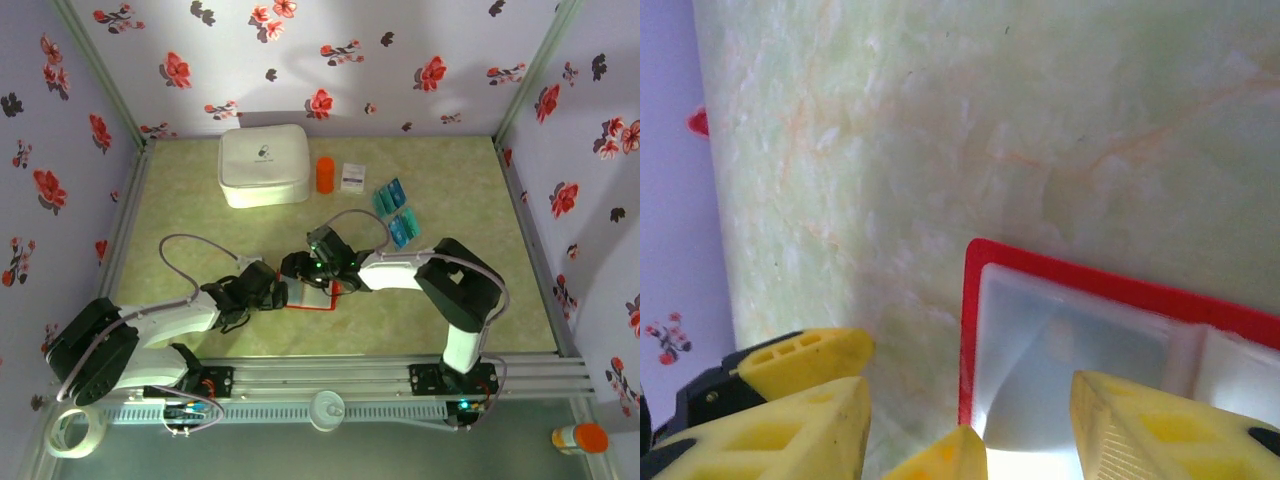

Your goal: Put the credit cards into the card holder

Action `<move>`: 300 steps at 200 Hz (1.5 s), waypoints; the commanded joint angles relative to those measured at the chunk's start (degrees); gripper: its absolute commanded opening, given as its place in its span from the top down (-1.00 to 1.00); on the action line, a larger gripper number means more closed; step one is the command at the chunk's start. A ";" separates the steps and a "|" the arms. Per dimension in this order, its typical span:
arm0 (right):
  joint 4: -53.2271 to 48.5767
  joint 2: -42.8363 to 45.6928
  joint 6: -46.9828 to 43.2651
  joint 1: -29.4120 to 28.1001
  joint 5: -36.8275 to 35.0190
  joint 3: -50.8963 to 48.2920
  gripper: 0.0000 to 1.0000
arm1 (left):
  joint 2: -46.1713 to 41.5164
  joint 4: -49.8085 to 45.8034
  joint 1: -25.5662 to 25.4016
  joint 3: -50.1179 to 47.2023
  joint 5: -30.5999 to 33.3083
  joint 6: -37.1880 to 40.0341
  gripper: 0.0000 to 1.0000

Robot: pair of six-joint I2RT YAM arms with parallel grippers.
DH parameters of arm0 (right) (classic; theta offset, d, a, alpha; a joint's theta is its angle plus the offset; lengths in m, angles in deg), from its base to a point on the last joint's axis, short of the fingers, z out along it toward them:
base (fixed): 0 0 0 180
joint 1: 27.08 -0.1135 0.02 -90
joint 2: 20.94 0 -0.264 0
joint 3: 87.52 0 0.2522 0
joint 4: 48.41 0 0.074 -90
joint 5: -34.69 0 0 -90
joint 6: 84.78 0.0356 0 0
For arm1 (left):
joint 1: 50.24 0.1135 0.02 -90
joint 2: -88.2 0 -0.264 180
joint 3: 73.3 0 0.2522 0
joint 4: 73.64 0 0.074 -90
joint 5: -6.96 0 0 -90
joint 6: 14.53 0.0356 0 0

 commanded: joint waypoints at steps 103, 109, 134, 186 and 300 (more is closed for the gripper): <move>-11.11 -1.29 -7.22 -0.90 -2.74 3.51 0.87 | 0.98 -0.25 0.35 -1.71 -0.44 -0.64 -0.99; -10.97 -1.76 -7.21 -1.00 -2.59 3.77 0.88 | 0.88 -0.37 0.35 -1.70 -0.44 -0.65 -0.99; -10.71 -3.10 -7.06 -1.23 -2.28 4.35 0.88 | -0.28 -1.36 0.35 -1.06 -0.43 -0.36 -0.99; -9.66 -3.77 -6.46 -1.31 -2.10 3.88 0.88 | -2.69 -2.59 0.35 1.08 -1.06 0.24 -0.99; -8.29 -4.30 -5.41 -1.58 -1.94 3.54 0.87 | -2.22 0.75 -0.02 0.58 -2.39 0.77 -0.99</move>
